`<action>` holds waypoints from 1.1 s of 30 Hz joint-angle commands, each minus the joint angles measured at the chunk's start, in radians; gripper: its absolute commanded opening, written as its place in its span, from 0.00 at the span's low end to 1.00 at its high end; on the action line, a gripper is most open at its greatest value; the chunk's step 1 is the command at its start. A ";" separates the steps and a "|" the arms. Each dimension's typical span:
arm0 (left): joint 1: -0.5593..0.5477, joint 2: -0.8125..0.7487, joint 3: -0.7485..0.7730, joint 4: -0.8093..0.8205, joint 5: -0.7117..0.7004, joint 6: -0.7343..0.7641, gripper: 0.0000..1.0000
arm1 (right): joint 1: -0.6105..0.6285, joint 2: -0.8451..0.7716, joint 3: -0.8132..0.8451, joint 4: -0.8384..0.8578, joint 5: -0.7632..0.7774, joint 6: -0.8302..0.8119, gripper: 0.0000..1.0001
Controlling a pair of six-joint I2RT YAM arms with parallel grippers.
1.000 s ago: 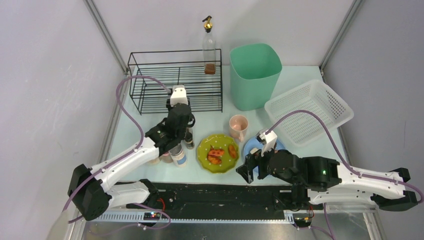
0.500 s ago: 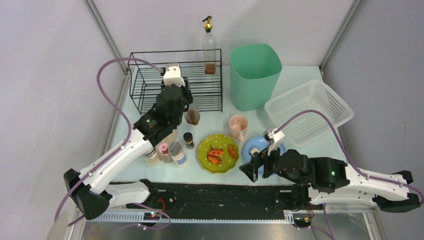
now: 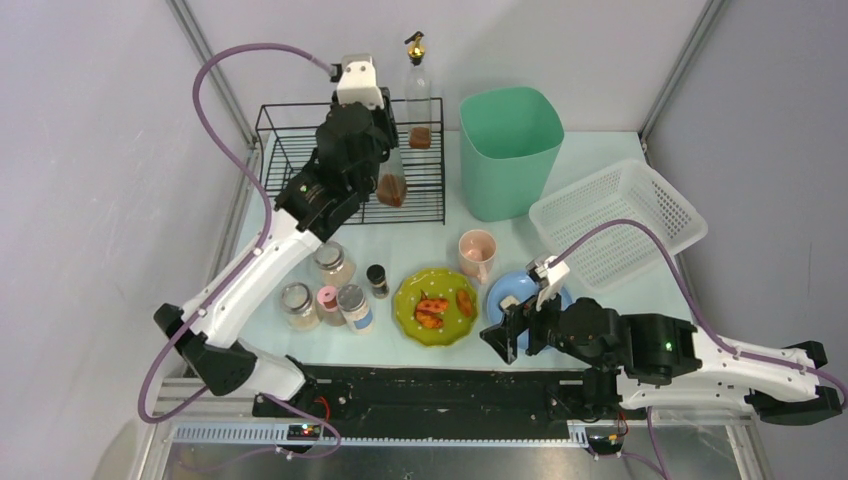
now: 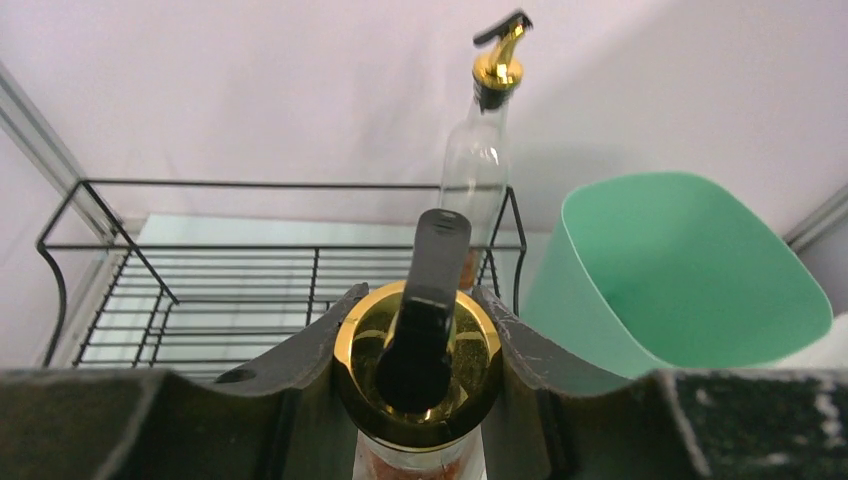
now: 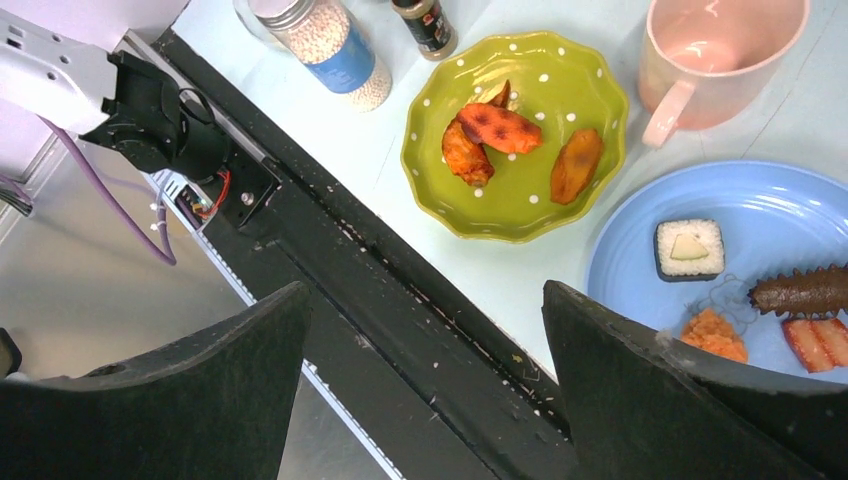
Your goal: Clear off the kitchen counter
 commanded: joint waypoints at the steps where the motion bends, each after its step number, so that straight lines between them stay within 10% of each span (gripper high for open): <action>1: 0.036 0.035 0.159 0.061 -0.005 0.069 0.00 | 0.007 -0.015 0.062 0.006 0.023 -0.040 0.90; 33: 0.268 0.601 0.885 0.096 0.095 0.058 0.00 | -0.048 0.048 0.120 -0.004 0.022 -0.167 0.92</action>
